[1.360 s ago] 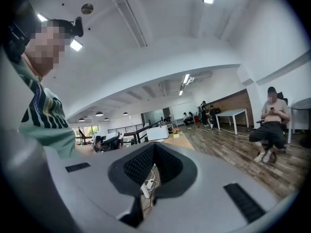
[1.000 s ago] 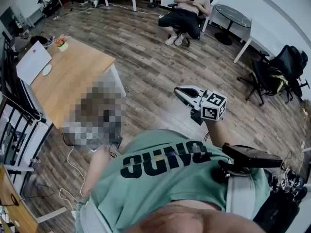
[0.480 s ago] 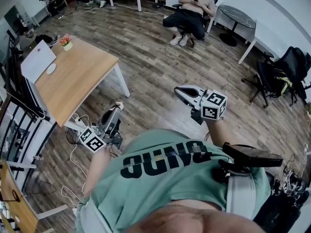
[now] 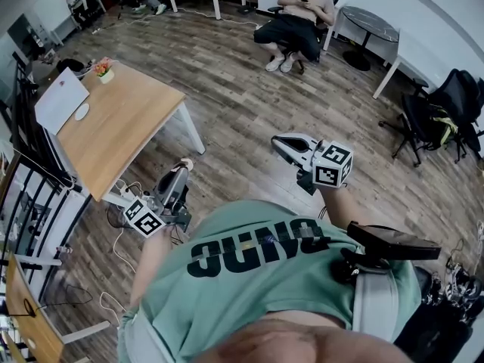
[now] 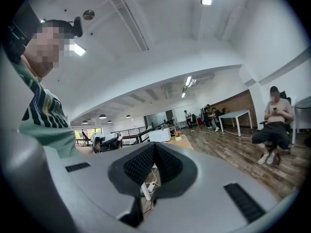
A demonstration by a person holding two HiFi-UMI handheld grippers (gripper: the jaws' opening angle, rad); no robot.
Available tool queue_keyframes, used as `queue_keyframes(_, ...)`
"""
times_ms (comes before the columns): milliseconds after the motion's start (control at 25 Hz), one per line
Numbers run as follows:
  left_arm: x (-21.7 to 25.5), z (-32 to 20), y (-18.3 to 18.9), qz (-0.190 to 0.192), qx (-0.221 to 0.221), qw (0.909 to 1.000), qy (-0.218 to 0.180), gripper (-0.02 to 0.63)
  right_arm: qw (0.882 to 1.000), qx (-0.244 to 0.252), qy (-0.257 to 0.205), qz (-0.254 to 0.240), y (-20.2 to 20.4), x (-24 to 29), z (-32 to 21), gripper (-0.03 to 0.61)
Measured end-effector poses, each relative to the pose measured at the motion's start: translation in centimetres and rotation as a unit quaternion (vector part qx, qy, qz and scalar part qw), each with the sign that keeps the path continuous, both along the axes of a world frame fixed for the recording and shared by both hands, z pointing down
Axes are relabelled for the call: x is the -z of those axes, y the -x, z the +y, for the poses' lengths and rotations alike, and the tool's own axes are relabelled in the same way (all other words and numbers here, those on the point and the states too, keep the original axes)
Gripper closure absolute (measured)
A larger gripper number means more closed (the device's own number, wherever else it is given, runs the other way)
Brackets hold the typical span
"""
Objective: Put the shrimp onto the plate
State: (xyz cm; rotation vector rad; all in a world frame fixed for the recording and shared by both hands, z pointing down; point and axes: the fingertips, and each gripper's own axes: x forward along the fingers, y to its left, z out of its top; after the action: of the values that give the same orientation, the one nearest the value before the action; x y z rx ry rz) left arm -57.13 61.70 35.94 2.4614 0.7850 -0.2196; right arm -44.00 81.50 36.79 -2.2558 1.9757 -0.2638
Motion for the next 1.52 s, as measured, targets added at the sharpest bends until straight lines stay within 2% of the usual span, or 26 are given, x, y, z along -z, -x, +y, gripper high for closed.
queue_keyframes(200, 0.5, -1.6, 1.4, 0.004, -0.007, 1.0, -0.003, 0.566, 1.0, -0.004, -0.011, -0.007, 1.8, 0.3, -1.6, 0.572)
queue_keyframes(840, 1.7, 5.0, -2.4, 0.001, -0.024, 0.9995, -0.022, 0.566, 0.999, 0.004, -0.032, -0.014, -0.4, 0.3, 5.0, 0.572)
queue_keyframes(1240, 1.3, 13.6, -6.6, -0.012, -0.054, 0.9983, -0.019, 0.566, 0.999, -0.015, -0.036, -0.032, -3.3, -0.4, 13.6, 0.572)
queue_keyframes(1520, 0.6, 17.3, -8.9, -0.026, -0.077, 0.9965, -0.019, 0.566, 0.997, -0.036, -0.04, -0.052, -4.5, -1.8, 17.4, 0.572)
